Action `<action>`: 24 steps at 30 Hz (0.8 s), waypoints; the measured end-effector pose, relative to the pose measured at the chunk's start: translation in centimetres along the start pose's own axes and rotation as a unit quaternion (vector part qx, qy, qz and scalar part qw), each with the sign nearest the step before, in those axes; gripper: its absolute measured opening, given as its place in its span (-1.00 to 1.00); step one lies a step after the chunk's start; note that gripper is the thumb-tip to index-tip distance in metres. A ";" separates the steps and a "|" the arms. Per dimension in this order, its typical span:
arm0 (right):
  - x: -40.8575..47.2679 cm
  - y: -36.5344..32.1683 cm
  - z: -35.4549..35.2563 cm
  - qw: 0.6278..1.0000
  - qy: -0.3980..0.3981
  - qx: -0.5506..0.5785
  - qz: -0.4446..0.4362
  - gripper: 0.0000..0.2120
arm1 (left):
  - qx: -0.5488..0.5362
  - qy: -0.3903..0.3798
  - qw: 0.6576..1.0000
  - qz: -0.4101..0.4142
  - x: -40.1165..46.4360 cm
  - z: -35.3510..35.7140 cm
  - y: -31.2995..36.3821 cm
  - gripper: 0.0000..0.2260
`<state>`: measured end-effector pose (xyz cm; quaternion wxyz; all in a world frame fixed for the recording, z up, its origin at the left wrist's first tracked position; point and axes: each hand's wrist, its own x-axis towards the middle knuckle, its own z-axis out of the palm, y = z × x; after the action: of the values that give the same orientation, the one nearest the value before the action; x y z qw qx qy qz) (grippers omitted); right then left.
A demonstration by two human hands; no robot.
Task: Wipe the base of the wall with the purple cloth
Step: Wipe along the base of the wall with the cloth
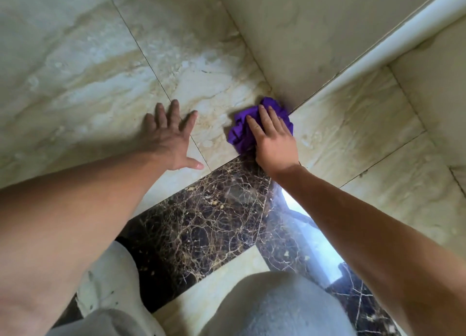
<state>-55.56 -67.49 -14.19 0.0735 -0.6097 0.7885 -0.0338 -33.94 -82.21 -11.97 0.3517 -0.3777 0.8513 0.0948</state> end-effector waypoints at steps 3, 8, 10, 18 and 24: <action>4.5 -1.3 0.0 0.993 -0.014 0.034 0.112 -0.40 | 0.004 0.016 1.000 -0.002 0.1 -0.2 -1.2 0.18; 6.2 -1.2 0.1 0.994 -0.022 0.054 0.089 -0.34 | -0.035 0.039 0.997 -0.048 1.5 -1.7 -6.1 0.22; 6.2 -0.5 0.0 0.996 -0.016 0.060 0.063 -0.34 | -0.052 0.028 0.997 -0.057 2.6 -2.2 -7.6 0.23; 13.7 -2.2 -0.2 0.995 -0.020 0.086 0.054 -0.38 | -0.096 0.007 0.995 -0.032 4.5 -3.1 -9.3 0.33; 21.4 -4.7 -1.1 0.994 -0.039 0.085 0.061 -0.43 | -0.115 -0.023 0.992 -0.038 5.0 -3.1 -9.4 0.34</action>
<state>-56.52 -89.41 -14.00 0.1577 -0.5529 0.8149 -0.0729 -31.24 -92.97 -12.06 0.3286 -0.4455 0.8116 0.1867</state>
